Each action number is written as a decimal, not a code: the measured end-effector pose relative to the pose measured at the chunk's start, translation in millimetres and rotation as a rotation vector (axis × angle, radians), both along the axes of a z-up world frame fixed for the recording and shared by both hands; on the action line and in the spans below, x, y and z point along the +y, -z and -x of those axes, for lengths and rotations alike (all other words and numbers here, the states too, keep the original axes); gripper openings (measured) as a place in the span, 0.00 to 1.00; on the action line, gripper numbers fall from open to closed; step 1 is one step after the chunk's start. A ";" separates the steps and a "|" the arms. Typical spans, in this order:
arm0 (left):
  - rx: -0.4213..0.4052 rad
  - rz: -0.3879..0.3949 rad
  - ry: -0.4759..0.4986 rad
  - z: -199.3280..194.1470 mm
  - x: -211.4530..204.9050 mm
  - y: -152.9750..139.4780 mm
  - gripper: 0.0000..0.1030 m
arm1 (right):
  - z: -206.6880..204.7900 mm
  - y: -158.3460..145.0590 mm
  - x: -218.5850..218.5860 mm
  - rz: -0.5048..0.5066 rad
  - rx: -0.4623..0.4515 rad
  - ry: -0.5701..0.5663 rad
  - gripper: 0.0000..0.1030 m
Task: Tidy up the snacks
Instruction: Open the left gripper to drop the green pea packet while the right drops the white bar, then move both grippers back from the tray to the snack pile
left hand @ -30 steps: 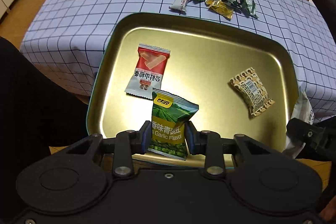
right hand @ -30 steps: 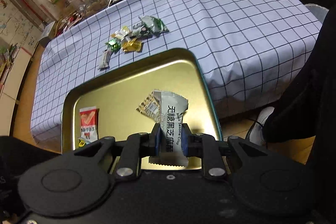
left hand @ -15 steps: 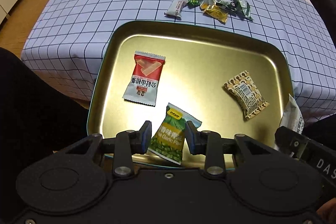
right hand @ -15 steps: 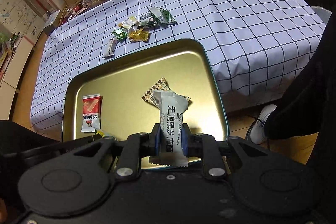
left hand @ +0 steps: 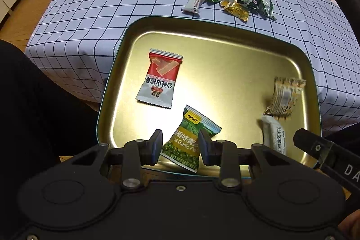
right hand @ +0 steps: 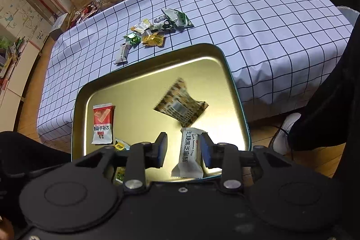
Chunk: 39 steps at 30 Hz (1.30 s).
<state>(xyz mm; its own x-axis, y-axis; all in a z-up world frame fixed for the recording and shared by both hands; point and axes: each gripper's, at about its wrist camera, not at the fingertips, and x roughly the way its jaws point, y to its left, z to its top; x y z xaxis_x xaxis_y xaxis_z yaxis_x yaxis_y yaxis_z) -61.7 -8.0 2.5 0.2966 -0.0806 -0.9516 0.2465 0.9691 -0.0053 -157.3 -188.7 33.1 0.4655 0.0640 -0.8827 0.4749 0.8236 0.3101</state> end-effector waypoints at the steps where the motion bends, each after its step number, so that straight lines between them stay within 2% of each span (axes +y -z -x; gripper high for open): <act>1: 0.001 -0.003 0.002 0.2 -0.2 0.2 0.42 | -0.2 0.3 0.1 0.002 0.004 -0.003 0.34; 8: 0.024 0.005 -0.012 -2.8 5.4 -1.1 0.42 | -0.8 1.4 -0.7 0.007 0.019 -0.017 0.34; 18: 0.074 -0.036 -0.010 -11.5 5.2 -6.2 0.42 | -7.7 3.0 0.2 0.021 0.061 -0.067 0.37; 27: 0.193 -0.026 -0.038 -34.2 10.4 -6.6 0.42 | -25.0 3.6 -10.9 -0.079 0.135 -0.142 0.40; 36: 0.264 -0.017 -0.005 -67.7 4.0 -14.4 0.42 | -52.4 5.2 -30.8 -0.164 0.233 -0.190 0.41; 39: 0.262 -0.018 0.002 -84.0 0.6 -20.6 0.42 | -61.6 6.7 -36.3 -0.187 0.268 -0.195 0.41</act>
